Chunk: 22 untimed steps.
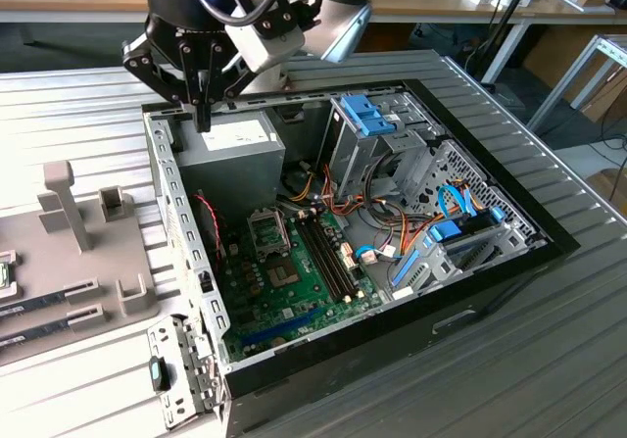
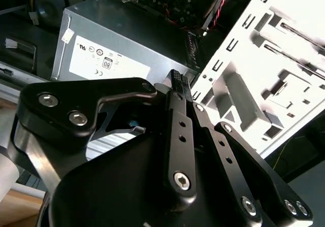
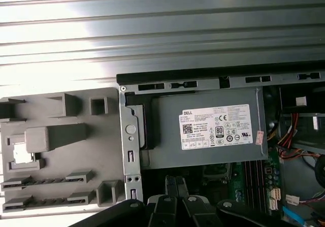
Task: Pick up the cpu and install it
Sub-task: 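Reach for the cpu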
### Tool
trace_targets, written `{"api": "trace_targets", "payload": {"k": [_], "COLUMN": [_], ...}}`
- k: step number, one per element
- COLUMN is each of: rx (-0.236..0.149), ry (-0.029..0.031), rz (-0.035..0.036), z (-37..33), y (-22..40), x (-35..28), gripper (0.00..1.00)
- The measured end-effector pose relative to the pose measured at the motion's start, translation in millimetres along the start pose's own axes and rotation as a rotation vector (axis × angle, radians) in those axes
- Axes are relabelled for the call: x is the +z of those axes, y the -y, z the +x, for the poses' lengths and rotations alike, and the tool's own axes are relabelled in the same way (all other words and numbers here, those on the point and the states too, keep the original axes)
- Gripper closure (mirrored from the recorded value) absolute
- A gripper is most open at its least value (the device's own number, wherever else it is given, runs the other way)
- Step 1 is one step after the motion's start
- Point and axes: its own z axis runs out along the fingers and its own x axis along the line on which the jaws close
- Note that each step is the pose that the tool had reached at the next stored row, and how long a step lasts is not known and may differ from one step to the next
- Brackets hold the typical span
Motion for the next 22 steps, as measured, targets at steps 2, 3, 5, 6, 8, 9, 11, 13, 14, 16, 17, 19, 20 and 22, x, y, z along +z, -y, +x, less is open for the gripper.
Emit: {"api": "trace_targets", "payload": {"k": [2, 3, 5, 6, 8, 9, 11, 13, 14, 16, 17, 19, 20, 22], "rx": [0.0, 0.0, 0.0, 0.0, 0.0, 0.0, 0.0, 0.0, 0.0, 0.0, 0.0, 0.0, 0.0, 0.0], "ry": [0.0, 0.0, 0.0, 0.0, 0.0, 0.0, 0.0, 0.0, 0.0, -0.0001, 0.0, 0.0, 0.0, 0.0001], "rz": [0.0, 0.0, 0.0, 0.0, 0.0, -0.0001, -0.0001, -0.0001, -0.0001, -0.0001, -0.0002, -0.0002, -0.0002, -0.0003], "z": [2.9, 3.9, 6.5, 7.6, 9.5, 10.7, 12.7, 15.2, 17.4, 21.6, 22.5, 25.0, 26.0, 27.7], "y": [0.2, 0.3, 0.5, 0.6, 0.7, 0.8, 0.9, 1.1, 1.3, 1.6, 1.7, 1.9, 2.0, 2.1], "x": [-0.1, -0.1, -0.2, -0.2, -0.3, -0.3, -0.3, -0.4, -0.5, -0.6, -0.6, -0.7, -0.7, -0.7], "gripper": [0.89, 0.89, 0.89, 0.89, 0.89, 0.89, 0.89, 0.89, 0.89, 0.89, 0.89, 0.89, 0.89, 0.89]}}
